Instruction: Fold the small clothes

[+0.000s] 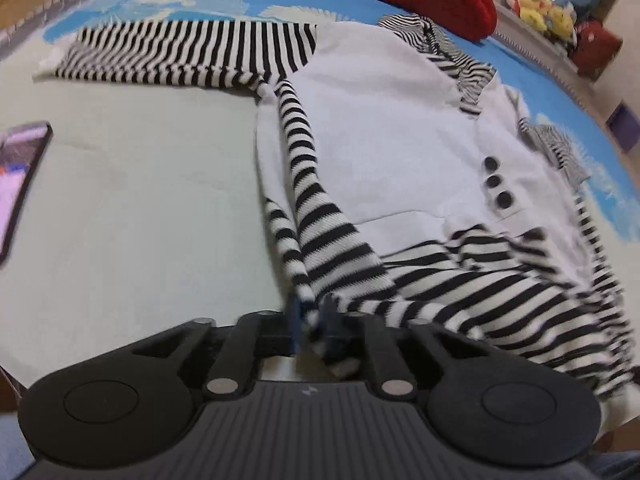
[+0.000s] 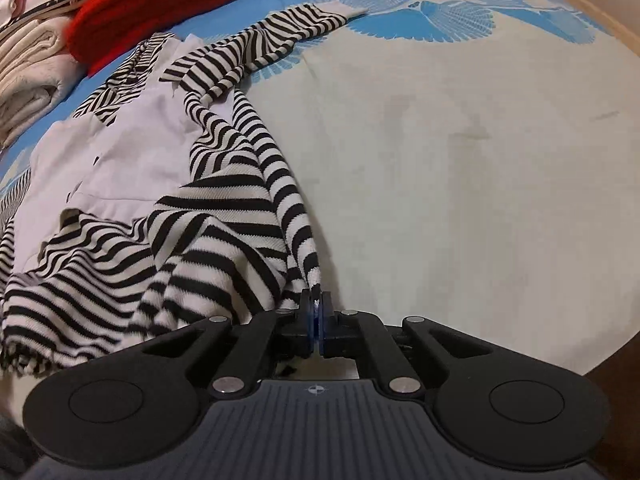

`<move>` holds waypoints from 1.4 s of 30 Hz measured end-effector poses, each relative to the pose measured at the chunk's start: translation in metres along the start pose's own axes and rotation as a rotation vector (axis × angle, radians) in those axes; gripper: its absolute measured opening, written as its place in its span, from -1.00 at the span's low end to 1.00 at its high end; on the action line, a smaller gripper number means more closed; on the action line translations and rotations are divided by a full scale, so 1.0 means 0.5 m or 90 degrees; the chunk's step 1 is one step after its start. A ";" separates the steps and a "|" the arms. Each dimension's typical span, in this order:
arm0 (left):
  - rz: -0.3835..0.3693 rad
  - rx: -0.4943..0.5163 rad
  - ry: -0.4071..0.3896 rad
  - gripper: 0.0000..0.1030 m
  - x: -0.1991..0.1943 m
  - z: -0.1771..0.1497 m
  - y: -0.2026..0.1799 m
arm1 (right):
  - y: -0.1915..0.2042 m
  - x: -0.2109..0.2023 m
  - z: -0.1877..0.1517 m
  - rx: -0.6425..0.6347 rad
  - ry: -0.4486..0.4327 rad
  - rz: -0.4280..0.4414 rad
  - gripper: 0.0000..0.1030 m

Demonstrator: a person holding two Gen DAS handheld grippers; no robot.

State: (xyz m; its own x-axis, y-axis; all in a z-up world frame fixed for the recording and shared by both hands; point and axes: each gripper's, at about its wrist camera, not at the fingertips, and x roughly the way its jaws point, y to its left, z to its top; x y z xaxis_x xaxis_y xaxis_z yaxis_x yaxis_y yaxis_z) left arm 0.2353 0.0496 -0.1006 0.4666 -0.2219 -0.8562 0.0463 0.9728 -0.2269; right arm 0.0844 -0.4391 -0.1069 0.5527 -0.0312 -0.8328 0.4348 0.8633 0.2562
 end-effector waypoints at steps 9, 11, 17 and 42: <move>-0.080 -0.067 0.092 0.89 0.054 -0.006 -0.042 | -0.049 -0.013 0.019 0.151 -0.024 0.156 0.36; -0.029 -0.004 0.064 0.15 0.053 -0.017 -0.076 | -0.043 -0.008 0.013 0.140 0.011 0.205 0.34; 0.010 0.080 0.014 -0.82 -0.091 -0.017 -0.061 | -0.005 -0.062 -0.009 -0.002 -0.007 0.167 -0.92; 0.074 0.082 -0.185 0.82 -0.010 0.124 -0.119 | -0.074 -0.093 0.296 0.146 -0.215 0.097 0.29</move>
State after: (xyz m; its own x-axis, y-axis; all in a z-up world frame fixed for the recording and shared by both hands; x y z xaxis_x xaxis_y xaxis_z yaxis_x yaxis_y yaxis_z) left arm 0.2851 -0.0032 -0.0542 0.7063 -0.0993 -0.7009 0.0811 0.9949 -0.0593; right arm 0.1478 -0.5445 -0.0049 0.8080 -0.1080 -0.5792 0.4555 0.7379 0.4979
